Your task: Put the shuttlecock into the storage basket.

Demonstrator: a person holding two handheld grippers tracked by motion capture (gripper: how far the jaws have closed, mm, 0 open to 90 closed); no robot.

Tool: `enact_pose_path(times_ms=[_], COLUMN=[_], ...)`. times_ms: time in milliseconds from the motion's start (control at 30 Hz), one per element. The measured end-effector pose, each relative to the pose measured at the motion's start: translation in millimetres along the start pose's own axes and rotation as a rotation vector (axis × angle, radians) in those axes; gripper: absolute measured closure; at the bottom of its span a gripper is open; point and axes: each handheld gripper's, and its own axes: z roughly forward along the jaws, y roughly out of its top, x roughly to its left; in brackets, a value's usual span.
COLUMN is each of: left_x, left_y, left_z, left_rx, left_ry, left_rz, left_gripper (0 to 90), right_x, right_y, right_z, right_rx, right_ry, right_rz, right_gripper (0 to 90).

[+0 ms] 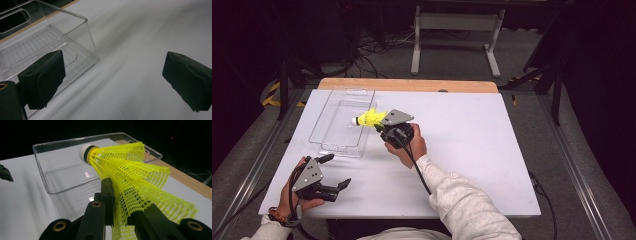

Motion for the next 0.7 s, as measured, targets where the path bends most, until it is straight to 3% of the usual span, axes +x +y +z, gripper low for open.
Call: enact_pose_path(times_ms=[700], left_x=[-0.6], left_y=[-0.2], left_z=[-1.5], left_rx=[-0.004], left_ry=[0.004], left_rz=[0.000], left_gripper=[5.7], right_x=[21.8], right_y=[20.1], right_z=[24.1], right_rx=[0.032], right_ry=[0.072], right_rz=[-0.072], right_gripper=[83.2])
